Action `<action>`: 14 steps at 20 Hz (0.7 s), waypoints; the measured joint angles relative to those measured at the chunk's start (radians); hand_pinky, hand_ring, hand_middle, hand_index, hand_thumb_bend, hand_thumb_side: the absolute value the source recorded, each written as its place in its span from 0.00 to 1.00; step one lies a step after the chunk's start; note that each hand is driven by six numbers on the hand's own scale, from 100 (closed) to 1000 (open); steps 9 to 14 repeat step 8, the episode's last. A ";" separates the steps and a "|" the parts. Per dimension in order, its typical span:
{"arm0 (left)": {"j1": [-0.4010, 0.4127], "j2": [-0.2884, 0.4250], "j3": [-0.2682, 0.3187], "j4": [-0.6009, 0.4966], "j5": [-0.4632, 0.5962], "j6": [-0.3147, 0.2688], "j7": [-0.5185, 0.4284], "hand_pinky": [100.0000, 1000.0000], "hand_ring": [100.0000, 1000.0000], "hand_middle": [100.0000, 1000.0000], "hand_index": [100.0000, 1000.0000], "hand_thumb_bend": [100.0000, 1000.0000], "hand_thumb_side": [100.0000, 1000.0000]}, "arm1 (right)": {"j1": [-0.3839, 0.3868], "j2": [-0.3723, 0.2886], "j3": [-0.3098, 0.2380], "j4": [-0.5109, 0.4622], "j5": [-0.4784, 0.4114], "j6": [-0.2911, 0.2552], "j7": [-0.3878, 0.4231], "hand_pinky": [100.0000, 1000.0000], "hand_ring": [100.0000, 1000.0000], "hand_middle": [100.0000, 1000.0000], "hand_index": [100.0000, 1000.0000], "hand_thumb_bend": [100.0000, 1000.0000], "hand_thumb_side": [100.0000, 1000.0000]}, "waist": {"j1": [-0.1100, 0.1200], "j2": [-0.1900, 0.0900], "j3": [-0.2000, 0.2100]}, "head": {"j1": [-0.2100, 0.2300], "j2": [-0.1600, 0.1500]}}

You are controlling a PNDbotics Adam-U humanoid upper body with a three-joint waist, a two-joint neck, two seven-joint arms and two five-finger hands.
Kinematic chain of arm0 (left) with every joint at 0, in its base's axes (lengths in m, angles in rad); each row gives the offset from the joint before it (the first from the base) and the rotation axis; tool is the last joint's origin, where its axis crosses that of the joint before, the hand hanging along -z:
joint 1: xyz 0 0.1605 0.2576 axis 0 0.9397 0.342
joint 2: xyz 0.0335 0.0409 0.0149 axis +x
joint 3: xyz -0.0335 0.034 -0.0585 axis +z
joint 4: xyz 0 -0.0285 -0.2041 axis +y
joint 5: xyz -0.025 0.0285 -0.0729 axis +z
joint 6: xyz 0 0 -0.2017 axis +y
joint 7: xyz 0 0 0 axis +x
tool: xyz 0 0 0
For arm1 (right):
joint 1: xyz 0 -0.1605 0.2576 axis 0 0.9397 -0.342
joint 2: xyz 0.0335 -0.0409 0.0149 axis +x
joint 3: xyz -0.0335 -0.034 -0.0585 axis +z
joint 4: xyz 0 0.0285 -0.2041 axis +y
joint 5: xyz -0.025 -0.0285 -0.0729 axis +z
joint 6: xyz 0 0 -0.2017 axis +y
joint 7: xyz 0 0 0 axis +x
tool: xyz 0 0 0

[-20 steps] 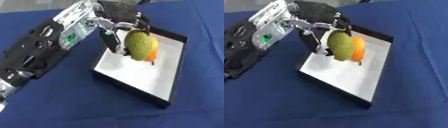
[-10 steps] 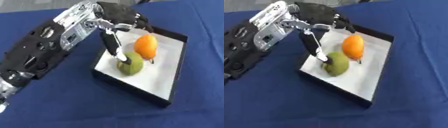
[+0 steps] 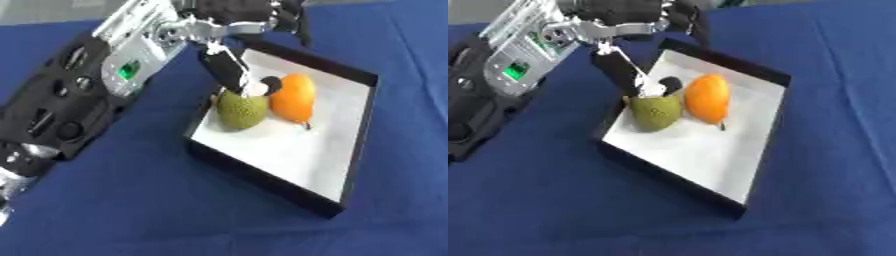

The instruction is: Pick up objects on the table and place them in the box.

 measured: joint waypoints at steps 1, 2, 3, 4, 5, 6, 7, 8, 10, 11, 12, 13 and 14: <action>0.011 0.012 0.016 -0.022 0.020 0.021 0.019 0.81 0.78 0.80 0.85 0.00 0.31 | 0.001 0.000 0.000 0.000 0.000 0.000 0.000 0.99 0.92 0.88 0.84 0.00 0.48 | 0.000 -0.002 0.003 | 0.000 -0.001; 0.023 0.023 0.034 -0.044 0.042 0.043 0.039 0.81 0.78 0.80 0.86 0.00 0.33 | 0.003 0.000 0.000 -0.001 -0.001 0.000 0.000 0.99 0.92 0.88 0.84 0.00 0.48 | -0.001 -0.005 0.005 | 0.000 -0.001; 0.036 0.033 0.054 -0.065 0.064 0.066 0.061 0.80 0.78 0.80 0.86 0.00 0.34 | 0.006 0.000 0.000 -0.002 -0.002 -0.001 0.000 0.99 0.92 0.88 0.84 0.00 0.48 | -0.003 -0.009 0.008 | -0.001 -0.001; 0.049 0.044 0.074 -0.087 0.086 0.088 0.084 0.79 0.77 0.81 0.86 0.00 0.36 | 0.009 0.000 0.000 -0.005 -0.005 -0.001 0.000 0.99 0.92 0.88 0.84 0.00 0.48 | -0.005 -0.011 0.011 | -0.003 -0.001; 0.063 0.053 0.094 -0.106 0.110 0.108 0.110 0.79 0.77 0.81 0.87 0.00 0.41 | 0.009 0.000 0.000 -0.008 -0.008 -0.002 -0.001 0.99 0.92 0.88 0.84 0.00 0.48 | -0.007 -0.012 0.014 | -0.005 -0.001; 0.079 0.062 0.116 -0.125 0.136 0.126 0.138 0.78 0.77 0.82 0.87 0.00 0.45 | 0.010 0.000 0.001 -0.013 -0.010 -0.002 -0.002 0.99 0.91 0.88 0.84 0.00 0.48 | -0.010 -0.012 0.016 | -0.008 -0.001; 0.100 0.072 0.138 -0.146 0.164 0.141 0.170 0.78 0.78 0.82 0.87 0.00 0.49 | 0.011 0.000 0.001 -0.019 -0.012 -0.003 -0.002 0.99 0.91 0.88 0.84 0.00 0.48 | -0.012 -0.012 0.018 | -0.012 -0.001; 0.126 0.083 0.160 -0.167 0.196 0.154 0.204 0.78 0.79 0.83 0.87 0.00 0.56 | 0.015 0.000 0.001 -0.025 -0.016 -0.004 -0.003 0.99 0.91 0.88 0.84 0.00 0.48 | -0.012 -0.013 0.021 | -0.016 0.000; 0.126 0.083 0.160 -0.167 0.196 0.154 0.204 0.78 0.79 0.83 0.87 0.00 0.56 | 0.015 0.000 0.001 -0.025 -0.016 -0.004 -0.003 0.99 0.91 0.88 0.84 0.00 0.48 | -0.012 -0.013 0.021 | -0.016 0.000; 0.126 0.083 0.160 -0.167 0.196 0.154 0.204 0.78 0.79 0.83 0.87 0.00 0.56 | 0.015 0.000 0.001 -0.025 -0.016 -0.004 -0.003 0.99 0.91 0.88 0.84 0.00 0.48 | -0.012 -0.013 0.021 | -0.016 0.000; 0.126 0.083 0.160 -0.167 0.196 0.154 0.204 0.78 0.79 0.83 0.87 0.00 0.56 | 0.015 0.000 0.001 -0.025 -0.016 -0.004 -0.003 0.99 0.91 0.88 0.84 0.00 0.48 | -0.012 -0.013 0.021 | -0.016 0.000; 0.126 0.083 0.160 -0.167 0.196 0.154 0.204 0.78 0.79 0.83 0.87 0.00 0.56 | 0.015 0.000 0.001 -0.025 -0.016 -0.004 -0.003 0.99 0.91 0.88 0.84 0.00 0.48 | -0.012 -0.013 0.021 | -0.016 0.000; 0.126 0.083 0.160 -0.167 0.196 0.154 0.204 0.78 0.79 0.83 0.87 0.00 0.56 | 0.015 0.000 0.001 -0.025 -0.016 -0.004 -0.003 0.99 0.91 0.88 0.84 0.00 0.48 | -0.012 -0.013 0.021 | -0.016 0.000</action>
